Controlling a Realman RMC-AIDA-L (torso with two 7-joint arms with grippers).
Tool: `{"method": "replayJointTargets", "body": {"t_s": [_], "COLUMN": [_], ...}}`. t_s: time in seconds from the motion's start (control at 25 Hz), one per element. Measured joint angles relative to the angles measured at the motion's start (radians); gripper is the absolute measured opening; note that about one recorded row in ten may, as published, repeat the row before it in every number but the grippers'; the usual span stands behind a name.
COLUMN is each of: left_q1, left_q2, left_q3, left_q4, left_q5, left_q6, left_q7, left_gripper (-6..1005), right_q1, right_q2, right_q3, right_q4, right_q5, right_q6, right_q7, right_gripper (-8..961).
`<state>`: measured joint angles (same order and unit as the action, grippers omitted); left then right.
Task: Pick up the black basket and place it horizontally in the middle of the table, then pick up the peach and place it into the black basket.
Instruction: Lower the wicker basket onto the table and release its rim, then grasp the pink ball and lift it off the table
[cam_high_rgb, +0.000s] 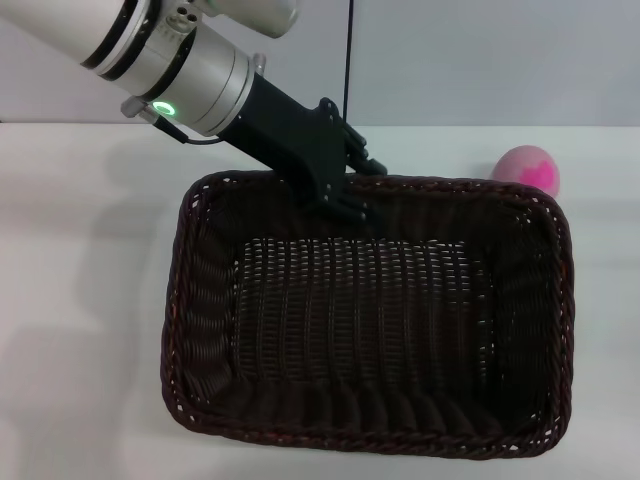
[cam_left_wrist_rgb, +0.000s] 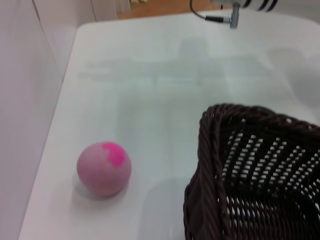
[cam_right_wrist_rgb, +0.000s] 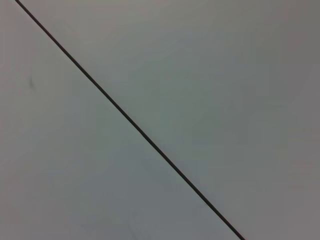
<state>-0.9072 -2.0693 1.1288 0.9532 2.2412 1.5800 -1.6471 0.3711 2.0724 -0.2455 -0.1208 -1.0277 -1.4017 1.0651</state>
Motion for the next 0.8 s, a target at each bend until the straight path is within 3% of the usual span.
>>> {"method": "replayJointTargets", "body": {"t_s": [0.2,0.4,0.6,0.8], "left_q1": [0.006,0.044,0.143,0.287], "left_q2": [0.000,0.002,0.003,0.002], "left_q3": [-0.005,-0.011,-0.017,-0.022], "left_q4": [0.005,0.019,0.021,-0.042], "left_q5": [-0.020,-0.104,-0.299,-0.651], "left_q6": [-0.009,-0.067,-0.192,-0.310], "left_q7": [0.001,0.010,0.060,0.194], "left_gripper": [555,581,607,610], "right_q1": [0.000,-0.002,-0.006,-0.010], "right_q2": [0.000,0.002,0.001,-0.002], "right_q3": [0.000,0.000,-0.007,-0.052], "right_q4": [0.001,0.003,-0.002,-0.041], "right_q5": [0.000,0.000,-0.002,-0.012], "right_q6": [0.006,0.008,0.005,-0.016], "right_q7": [0.000,0.000,0.001,0.041], "right_gripper": [555,555,556,556]}}
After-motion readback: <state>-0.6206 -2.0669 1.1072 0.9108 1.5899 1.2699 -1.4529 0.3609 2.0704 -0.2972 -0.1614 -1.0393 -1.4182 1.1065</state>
